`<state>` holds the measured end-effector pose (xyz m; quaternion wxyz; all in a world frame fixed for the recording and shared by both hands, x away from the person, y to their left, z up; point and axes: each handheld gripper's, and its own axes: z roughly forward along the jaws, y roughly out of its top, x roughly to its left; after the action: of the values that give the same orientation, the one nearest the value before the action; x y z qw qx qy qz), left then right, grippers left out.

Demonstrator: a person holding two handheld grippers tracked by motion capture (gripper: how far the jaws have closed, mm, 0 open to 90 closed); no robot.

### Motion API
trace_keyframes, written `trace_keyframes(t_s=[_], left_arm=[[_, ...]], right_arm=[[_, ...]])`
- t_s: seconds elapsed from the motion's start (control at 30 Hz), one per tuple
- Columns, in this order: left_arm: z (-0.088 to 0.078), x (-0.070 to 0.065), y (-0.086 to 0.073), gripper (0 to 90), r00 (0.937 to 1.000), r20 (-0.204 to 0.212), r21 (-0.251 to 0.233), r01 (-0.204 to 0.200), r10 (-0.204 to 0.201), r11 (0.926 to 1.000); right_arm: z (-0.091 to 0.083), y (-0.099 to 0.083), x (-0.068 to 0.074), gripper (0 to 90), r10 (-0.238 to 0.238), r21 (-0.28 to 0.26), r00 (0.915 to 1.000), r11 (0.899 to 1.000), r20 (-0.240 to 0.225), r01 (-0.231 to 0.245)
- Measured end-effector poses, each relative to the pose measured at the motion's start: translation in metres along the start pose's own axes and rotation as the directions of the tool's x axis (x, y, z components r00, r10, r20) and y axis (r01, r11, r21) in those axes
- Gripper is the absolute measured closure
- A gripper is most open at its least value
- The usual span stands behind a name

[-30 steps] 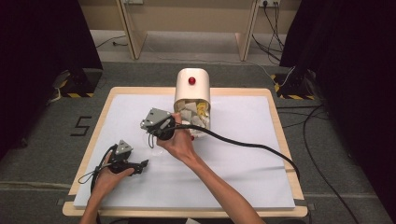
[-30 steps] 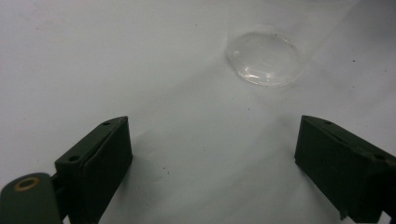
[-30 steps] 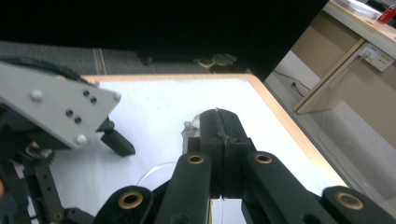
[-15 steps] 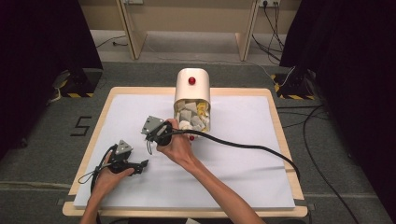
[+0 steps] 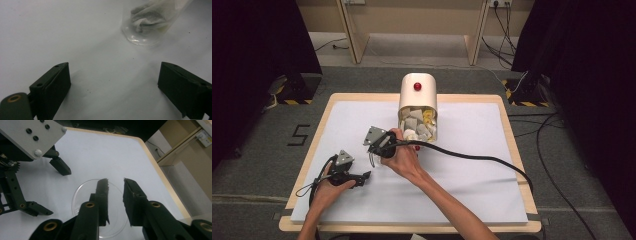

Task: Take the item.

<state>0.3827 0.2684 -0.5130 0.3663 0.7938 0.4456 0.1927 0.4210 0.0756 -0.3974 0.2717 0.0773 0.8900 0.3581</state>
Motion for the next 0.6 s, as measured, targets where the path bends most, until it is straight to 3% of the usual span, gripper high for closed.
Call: trace_keyframes(t_s=[0.37,0.6], left_arm=[[0.0,0.0,0.0,10.0,1.0,0.0,0.0,0.001,-0.001,1.0],[0.0,0.0,0.0,10.0,1.0,-0.001,0.0,0.0,0.0,1.0]], right_arm=[[-0.038,0.004,-0.011,56.4,0.017,-0.038,0.9994,0.999,0.029,-0.015],[-0.063,-0.008,-0.025,49.8,0.092,-0.076,0.9946,0.993,0.047,-0.088]])
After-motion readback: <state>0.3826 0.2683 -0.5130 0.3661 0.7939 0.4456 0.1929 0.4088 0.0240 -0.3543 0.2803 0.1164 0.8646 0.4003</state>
